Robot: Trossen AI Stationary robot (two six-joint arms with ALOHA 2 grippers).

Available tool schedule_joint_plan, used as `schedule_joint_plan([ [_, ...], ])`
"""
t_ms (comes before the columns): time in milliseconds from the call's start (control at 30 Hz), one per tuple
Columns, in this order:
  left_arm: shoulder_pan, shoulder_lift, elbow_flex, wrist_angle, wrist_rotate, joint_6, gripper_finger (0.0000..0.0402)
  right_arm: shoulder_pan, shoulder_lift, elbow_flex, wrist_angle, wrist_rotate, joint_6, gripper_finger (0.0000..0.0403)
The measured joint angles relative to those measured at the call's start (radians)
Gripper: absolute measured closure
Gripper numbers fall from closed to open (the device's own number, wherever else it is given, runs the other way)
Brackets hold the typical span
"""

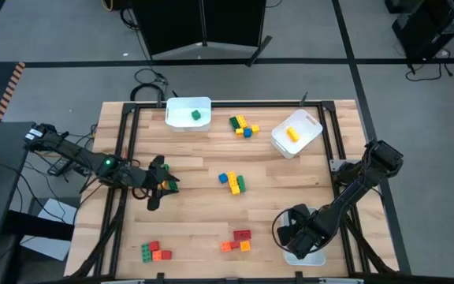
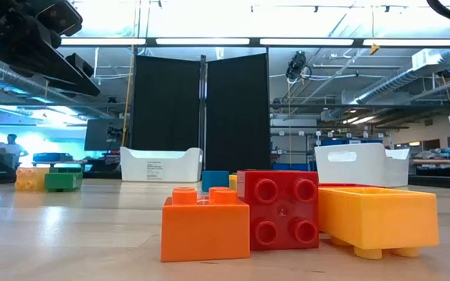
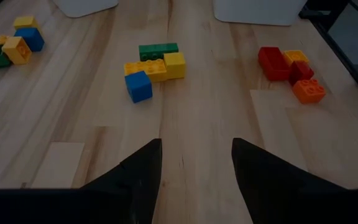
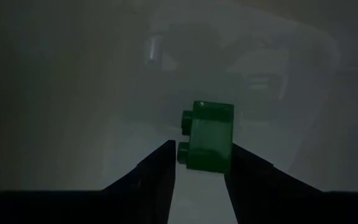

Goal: Sort blocks by size
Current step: Put the green 4 stud gamepiece into the bottom white bin, then put the green 8 stud gamepiece into the top right white bin

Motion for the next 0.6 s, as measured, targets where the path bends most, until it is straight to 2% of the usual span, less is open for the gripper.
schedule_joint_plan([
  [400, 0.000, 0.000, 0.000, 0.000, 0.000, 0.000, 0.0198, 0.000, -0.003, 0.000, 0.003, -0.026, -0.006, 0.0196],
  [600, 0.000, 0.000, 0.000, 0.000, 0.000, 0.000, 0.0198, 0.001, -0.051, 0.000, 0.001, -0.027, -0.031, 0.0170],
])
